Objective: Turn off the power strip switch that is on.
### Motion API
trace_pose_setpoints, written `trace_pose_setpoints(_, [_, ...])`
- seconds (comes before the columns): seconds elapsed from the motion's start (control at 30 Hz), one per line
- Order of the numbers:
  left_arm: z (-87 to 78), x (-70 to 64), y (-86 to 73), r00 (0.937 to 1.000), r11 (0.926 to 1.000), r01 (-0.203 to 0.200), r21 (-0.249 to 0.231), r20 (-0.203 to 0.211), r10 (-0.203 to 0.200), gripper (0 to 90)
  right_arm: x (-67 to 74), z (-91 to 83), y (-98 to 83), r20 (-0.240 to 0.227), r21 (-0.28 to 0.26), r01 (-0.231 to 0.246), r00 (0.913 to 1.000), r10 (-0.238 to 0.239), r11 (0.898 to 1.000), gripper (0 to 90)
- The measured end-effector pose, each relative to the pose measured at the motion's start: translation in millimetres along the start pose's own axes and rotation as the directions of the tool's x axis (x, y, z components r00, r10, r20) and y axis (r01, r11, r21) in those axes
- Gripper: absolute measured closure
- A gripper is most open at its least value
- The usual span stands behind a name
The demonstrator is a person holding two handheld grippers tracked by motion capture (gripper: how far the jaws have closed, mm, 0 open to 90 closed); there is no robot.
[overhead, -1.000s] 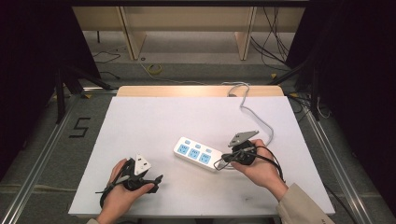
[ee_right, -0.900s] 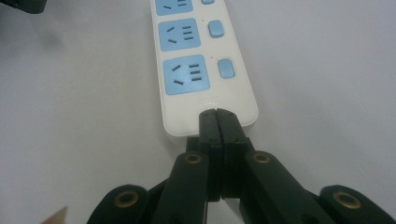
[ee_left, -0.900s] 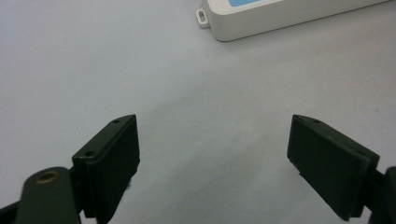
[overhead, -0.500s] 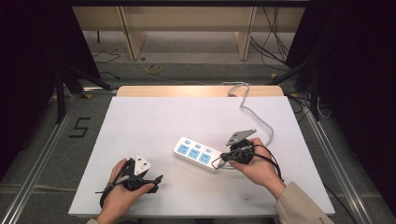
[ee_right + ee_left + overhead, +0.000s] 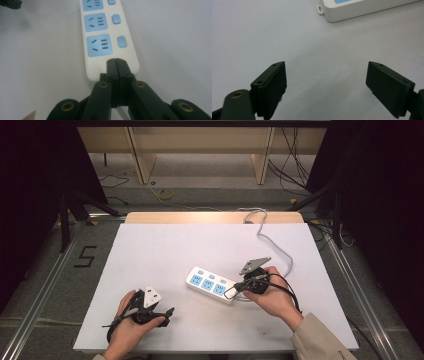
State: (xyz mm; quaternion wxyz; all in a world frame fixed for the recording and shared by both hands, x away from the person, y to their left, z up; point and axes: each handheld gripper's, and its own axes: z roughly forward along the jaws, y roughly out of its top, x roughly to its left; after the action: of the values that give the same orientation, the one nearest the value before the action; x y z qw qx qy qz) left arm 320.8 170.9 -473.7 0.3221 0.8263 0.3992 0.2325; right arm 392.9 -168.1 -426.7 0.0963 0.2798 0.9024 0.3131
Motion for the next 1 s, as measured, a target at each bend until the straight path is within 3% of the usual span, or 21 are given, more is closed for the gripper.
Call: trace_pose_setpoints(1.0, [0.3, 0.2, 0.0, 1.0000, 1.0000, 0.001, 0.001, 0.002, -0.001, 16.9, -3.9, 11.2, 14.1, -0.006, 0.023, -0.004, 1.0000, 0.004, 1.000, 90.0])
